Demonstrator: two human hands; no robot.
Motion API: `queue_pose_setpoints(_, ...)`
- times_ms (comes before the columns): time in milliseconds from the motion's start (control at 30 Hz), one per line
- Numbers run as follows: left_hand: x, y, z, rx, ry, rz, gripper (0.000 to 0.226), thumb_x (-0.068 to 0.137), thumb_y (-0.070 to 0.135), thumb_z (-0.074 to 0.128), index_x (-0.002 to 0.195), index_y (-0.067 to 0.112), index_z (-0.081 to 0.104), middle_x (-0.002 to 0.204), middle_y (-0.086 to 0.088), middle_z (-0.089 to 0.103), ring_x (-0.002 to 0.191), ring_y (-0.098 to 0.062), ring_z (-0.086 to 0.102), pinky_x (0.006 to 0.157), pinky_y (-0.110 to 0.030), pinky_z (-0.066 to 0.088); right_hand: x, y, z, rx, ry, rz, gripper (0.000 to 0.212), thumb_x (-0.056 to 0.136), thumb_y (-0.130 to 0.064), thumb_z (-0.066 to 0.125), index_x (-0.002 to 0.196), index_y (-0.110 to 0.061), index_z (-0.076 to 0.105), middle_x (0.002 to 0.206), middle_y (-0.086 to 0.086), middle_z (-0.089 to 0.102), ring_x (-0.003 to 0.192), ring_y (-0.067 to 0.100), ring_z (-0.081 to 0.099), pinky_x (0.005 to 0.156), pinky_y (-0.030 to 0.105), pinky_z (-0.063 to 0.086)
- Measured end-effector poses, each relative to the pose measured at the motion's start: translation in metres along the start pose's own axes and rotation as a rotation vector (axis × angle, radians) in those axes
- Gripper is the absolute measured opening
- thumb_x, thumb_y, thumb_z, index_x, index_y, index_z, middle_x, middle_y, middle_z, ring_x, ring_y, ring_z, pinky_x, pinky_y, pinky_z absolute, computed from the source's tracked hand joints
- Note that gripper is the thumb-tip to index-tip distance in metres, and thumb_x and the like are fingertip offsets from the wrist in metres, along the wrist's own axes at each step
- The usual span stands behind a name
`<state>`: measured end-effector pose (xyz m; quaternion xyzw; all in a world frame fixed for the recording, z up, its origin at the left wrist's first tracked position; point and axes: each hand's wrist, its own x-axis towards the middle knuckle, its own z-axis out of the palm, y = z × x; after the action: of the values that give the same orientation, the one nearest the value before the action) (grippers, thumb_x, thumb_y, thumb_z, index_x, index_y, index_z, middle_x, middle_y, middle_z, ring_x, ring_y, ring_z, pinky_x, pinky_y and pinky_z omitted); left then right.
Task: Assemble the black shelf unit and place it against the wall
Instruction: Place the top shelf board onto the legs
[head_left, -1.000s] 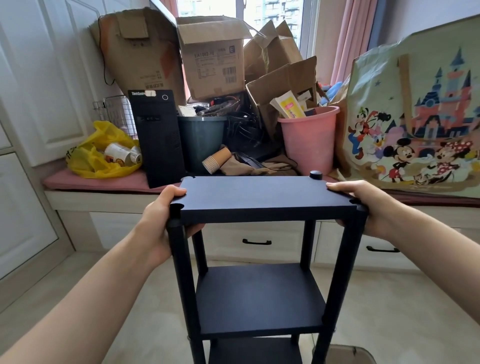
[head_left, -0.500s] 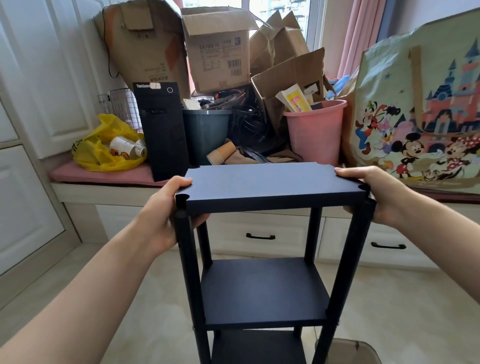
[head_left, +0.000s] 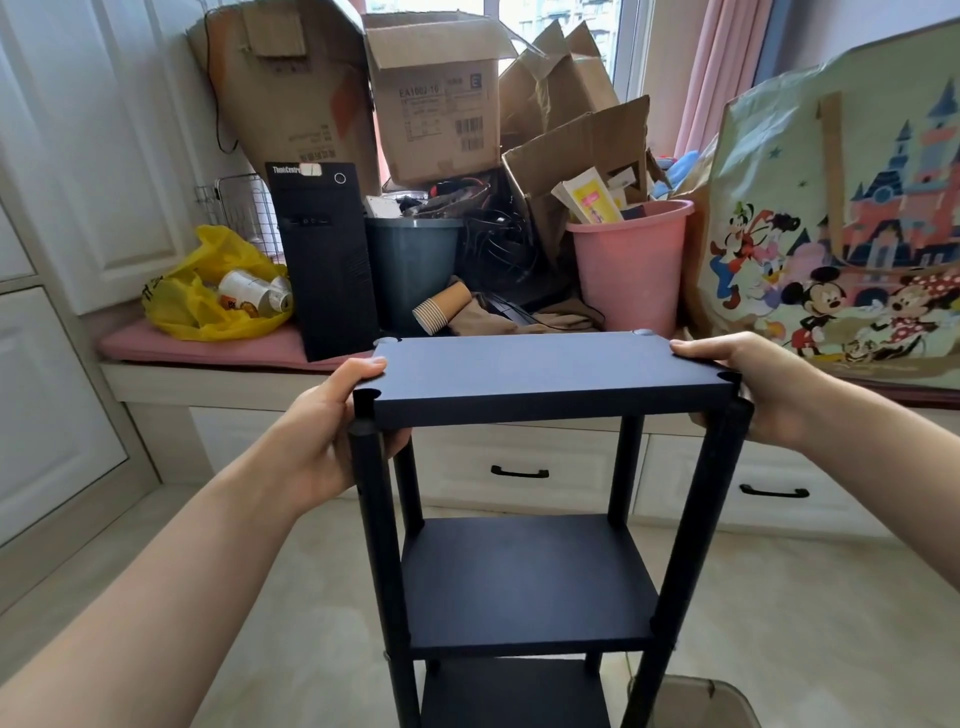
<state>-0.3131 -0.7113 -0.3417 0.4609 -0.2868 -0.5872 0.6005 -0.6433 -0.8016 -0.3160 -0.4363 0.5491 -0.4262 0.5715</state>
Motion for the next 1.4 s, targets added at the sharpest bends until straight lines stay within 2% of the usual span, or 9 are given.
queue_pose_setpoints(100, 0.000, 0.000, -0.002, 0.027, -0.018, 0.015, 0.055, 0.066, 0.035, 0.077, 0.111, 0.006, 0.063, 0.071, -0.007, 0.071, 0.055, -0.016, 0.066, 0.050, -0.025, 0.056, 0.002, 0.001, -0.002, -0.009, -0.008, -0.002, 0.039, 0.086, -0.025, 0.071, 0.118, -0.007, 0.060, 0.088, 0.005, 0.059, 0.056, 0.012, 0.059, 0.040, 0.023, 0.048)
queue_pose_setpoints(233, 0.001, 0.002, -0.004, 0.064, -0.034, 0.041, 0.055, 0.067, 0.036, 0.077, 0.112, 0.006, 0.063, 0.073, -0.006, 0.072, 0.057, -0.015, 0.068, 0.051, -0.026, 0.057, 0.003, 0.006, -0.001, -0.027, -0.084, 0.047, 0.025, 0.091, -0.024, 0.062, 0.105, -0.004, 0.065, 0.076, 0.005, 0.067, 0.056, 0.014, 0.063, 0.043, 0.023, 0.052)
queue_pose_setpoints(367, 0.002, -0.005, -0.008, 0.070, -0.030, -0.006, 0.055, 0.066, 0.036, 0.076, 0.111, 0.006, 0.062, 0.073, -0.008, 0.073, 0.057, -0.016, 0.068, 0.051, -0.027, 0.057, 0.004, 0.009, -0.002, -0.026, -0.084, 0.075, 0.022, 0.091, -0.025, 0.062, 0.096, -0.003, 0.064, 0.064, 0.005, 0.067, 0.049, 0.013, 0.062, 0.041, 0.021, 0.051)
queue_pose_setpoints(833, 0.002, -0.014, -0.008, -0.005, -0.028, 0.016, 0.055, 0.067, 0.035, 0.075, 0.112, 0.007, 0.061, 0.072, -0.007, 0.073, 0.061, -0.016, 0.069, 0.051, -0.027, 0.056, 0.003, 0.013, -0.003, 0.012, -0.086, 0.058, 0.022, 0.089, -0.024, 0.065, 0.098, -0.005, 0.063, 0.063, 0.003, 0.067, 0.048, 0.011, 0.062, 0.040, 0.022, 0.050)
queue_pose_setpoints(1400, 0.005, -0.010, -0.007, 0.080, -0.055, 0.062, 0.046, 0.074, 0.042, 0.073, 0.109, 0.012, 0.066, 0.076, -0.001, 0.074, 0.055, -0.012, 0.066, 0.047, -0.023, 0.053, 0.010, 0.009, -0.003, 0.046, -0.088, -0.008, 0.022, 0.091, -0.024, 0.063, 0.102, -0.006, 0.065, 0.068, 0.001, 0.072, 0.053, 0.012, 0.068, 0.043, 0.020, 0.052)
